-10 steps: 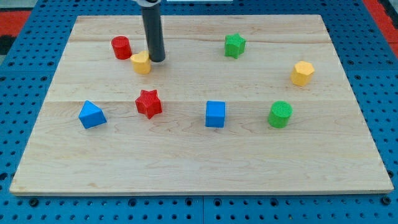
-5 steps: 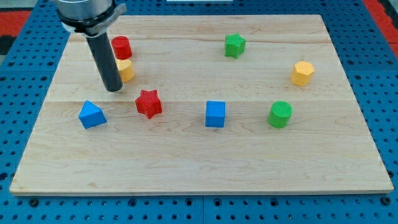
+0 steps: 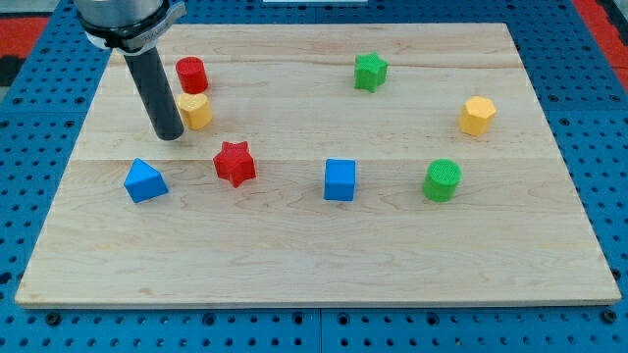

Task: Slide the yellow heart closer to the red circle

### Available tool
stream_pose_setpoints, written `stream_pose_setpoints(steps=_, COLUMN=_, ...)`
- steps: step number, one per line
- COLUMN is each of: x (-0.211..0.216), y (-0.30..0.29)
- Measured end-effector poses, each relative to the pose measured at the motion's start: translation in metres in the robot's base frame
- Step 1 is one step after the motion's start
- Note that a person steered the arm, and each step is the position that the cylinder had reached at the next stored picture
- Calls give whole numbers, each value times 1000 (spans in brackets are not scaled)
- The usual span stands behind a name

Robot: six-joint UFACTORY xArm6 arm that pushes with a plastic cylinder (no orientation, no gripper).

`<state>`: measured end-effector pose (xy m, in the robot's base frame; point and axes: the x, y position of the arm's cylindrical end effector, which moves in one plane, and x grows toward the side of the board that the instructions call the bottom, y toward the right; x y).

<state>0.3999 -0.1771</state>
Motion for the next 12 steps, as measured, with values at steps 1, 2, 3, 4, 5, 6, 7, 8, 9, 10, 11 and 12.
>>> stream_pose_setpoints(steps=1, x=-7, y=0)
stream_pose_setpoints(steps=2, x=-10, y=0)
stream_pose_setpoints(steps=3, x=-4, y=0)
stream_pose_setpoints(steps=4, x=13, y=0)
stream_pose_setpoints(steps=5, x=13, y=11)
stream_pose_setpoints(steps=6, x=13, y=21)
stream_pose_setpoints(steps=7, x=10, y=25)
stream_pose_setpoints(steps=8, x=-4, y=24)
stream_pose_setpoints(steps=9, x=-11, y=24)
stream_pose_setpoints(steps=10, x=-13, y=24)
stream_pose_setpoints(steps=11, x=-21, y=24)
stream_pose_setpoints(steps=12, x=-27, y=22)
